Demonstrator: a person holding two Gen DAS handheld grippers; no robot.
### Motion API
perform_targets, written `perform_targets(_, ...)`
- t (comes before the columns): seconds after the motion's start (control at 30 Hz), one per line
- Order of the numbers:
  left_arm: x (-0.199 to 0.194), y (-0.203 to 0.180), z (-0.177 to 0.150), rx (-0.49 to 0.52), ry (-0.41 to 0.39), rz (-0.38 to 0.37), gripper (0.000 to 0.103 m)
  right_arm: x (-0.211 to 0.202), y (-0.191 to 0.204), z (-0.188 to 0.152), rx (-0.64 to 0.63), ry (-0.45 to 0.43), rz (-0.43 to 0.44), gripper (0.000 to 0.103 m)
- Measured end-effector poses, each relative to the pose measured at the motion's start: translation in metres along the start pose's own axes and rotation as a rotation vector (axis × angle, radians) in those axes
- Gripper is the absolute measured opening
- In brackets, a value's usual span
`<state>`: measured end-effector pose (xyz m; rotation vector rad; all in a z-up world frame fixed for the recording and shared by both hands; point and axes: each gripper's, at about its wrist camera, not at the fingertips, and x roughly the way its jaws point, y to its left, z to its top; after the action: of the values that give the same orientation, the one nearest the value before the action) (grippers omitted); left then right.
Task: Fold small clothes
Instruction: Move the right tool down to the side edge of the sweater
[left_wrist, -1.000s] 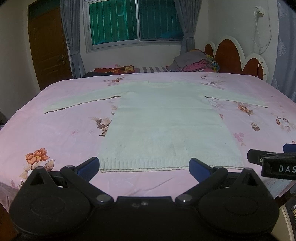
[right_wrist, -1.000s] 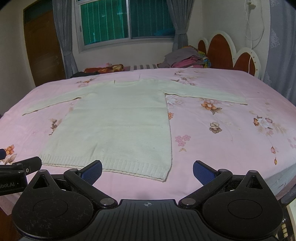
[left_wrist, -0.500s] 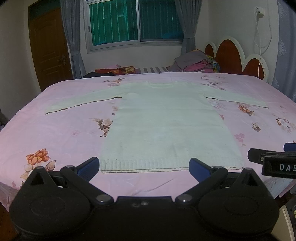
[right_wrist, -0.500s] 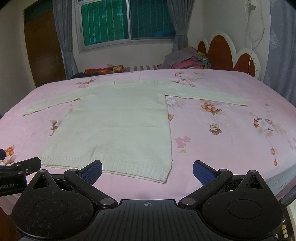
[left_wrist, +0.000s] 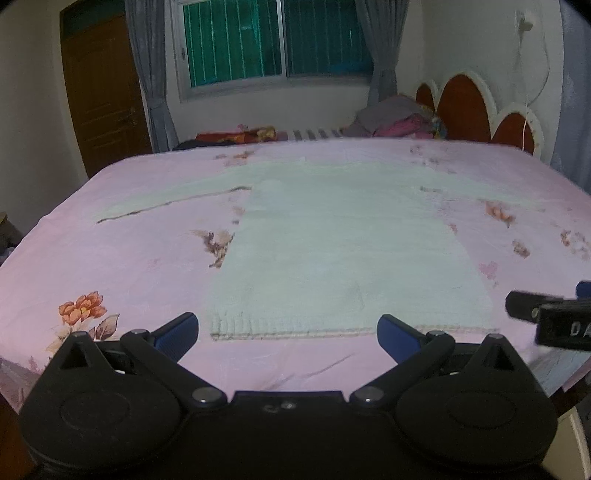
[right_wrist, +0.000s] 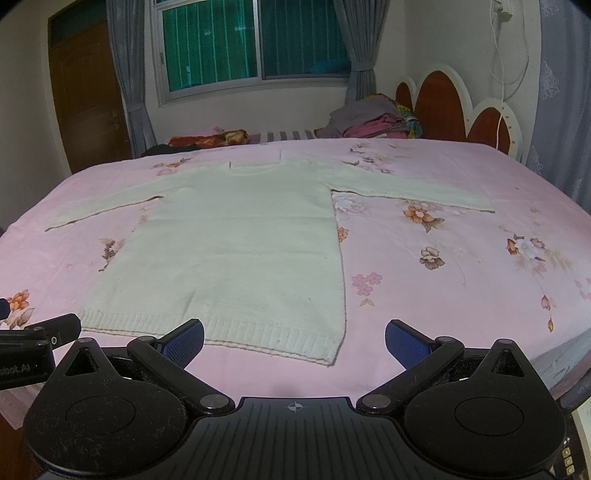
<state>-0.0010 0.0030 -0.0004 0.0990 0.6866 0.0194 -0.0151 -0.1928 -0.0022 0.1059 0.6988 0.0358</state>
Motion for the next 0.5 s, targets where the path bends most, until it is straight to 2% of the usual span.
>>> perform_targets(0.1,0.003,-0.002,-0.003,0.015,0.005,0.028,0.103,0.001,0.001,0.001,-0.001,0.003,-0.001,0.103)
perform_targets(0.3,0.004,-0.002,0.002,0.019,-0.04,0.01,0.103,0.005,0.002,0.0,0.003,0.003,-0.009,0.103)
perform_targets(0.4,0.007,-0.006,0.008,0.066,-0.079,0.01,0.103,0.011,0.001,0.002,0.006,0.005,-0.018,0.103)
perform_targets(0.5,0.015,-0.013,0.017,0.128,-0.085,-0.004,0.103,0.019,-0.001,0.008,0.012,0.002,-0.031,0.103)
